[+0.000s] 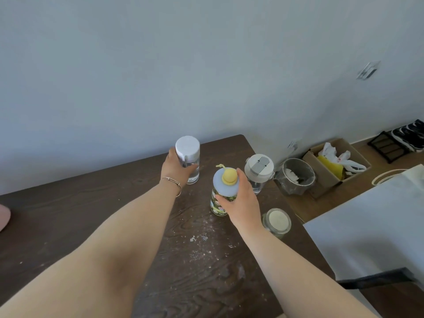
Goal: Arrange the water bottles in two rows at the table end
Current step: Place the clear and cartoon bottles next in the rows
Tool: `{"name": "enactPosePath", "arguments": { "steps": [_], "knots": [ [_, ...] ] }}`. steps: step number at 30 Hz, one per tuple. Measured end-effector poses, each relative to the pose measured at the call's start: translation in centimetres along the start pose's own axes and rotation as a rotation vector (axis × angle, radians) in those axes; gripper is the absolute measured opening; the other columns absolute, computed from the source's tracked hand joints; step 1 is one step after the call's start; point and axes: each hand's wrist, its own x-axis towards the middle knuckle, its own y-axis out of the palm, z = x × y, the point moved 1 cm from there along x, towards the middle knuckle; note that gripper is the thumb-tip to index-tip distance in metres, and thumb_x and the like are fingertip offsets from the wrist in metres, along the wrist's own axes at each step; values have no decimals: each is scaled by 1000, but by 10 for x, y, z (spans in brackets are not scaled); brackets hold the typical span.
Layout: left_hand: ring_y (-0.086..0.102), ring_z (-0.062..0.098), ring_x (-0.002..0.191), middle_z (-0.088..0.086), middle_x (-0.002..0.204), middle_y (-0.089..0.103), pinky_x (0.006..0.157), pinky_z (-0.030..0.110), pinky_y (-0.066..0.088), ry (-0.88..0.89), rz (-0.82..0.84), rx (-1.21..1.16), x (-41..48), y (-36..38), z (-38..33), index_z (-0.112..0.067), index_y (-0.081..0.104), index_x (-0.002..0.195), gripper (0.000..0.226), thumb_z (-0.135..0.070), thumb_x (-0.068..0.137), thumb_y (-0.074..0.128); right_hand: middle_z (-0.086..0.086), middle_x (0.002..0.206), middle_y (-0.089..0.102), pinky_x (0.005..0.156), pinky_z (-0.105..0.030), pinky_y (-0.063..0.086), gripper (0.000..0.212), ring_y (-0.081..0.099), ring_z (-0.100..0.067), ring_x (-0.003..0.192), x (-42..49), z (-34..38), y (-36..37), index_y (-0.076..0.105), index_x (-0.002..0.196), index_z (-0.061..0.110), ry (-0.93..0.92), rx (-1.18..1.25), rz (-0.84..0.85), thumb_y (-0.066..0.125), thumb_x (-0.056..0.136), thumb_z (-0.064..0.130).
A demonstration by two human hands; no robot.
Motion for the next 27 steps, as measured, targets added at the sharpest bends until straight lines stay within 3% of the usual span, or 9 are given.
{"name": "enactPosePath", "arguments": {
  "steps": [9,21,27],
  "knots": [
    [58,28,108,7,122,59,87,38,49,18,8,-20,-42,-58,26,-14,47,127,71,-34,70,83,-4,154,55,107,-42,51,95,54,-28,141,-25,30,11,35,163,22,75,61,-52,89,86,32],
    [57,25,104,5,121,60,81,32,44,9,43,-39,-134,-140,79,-17,45,128,70,-30,70,83,-6,146,60,102,-43,52,94,59,-30,133,-120,87,34,36,160,25,70,71,-93,90,84,35],
    [59,26,100,3,113,61,81,35,49,-16,20,-56,-189,-164,98,-17,46,126,69,-33,70,81,-4,143,63,101,-43,53,93,62,-30,131,-158,93,33,39,158,27,39,75,-75,91,81,36]
  ]
}}
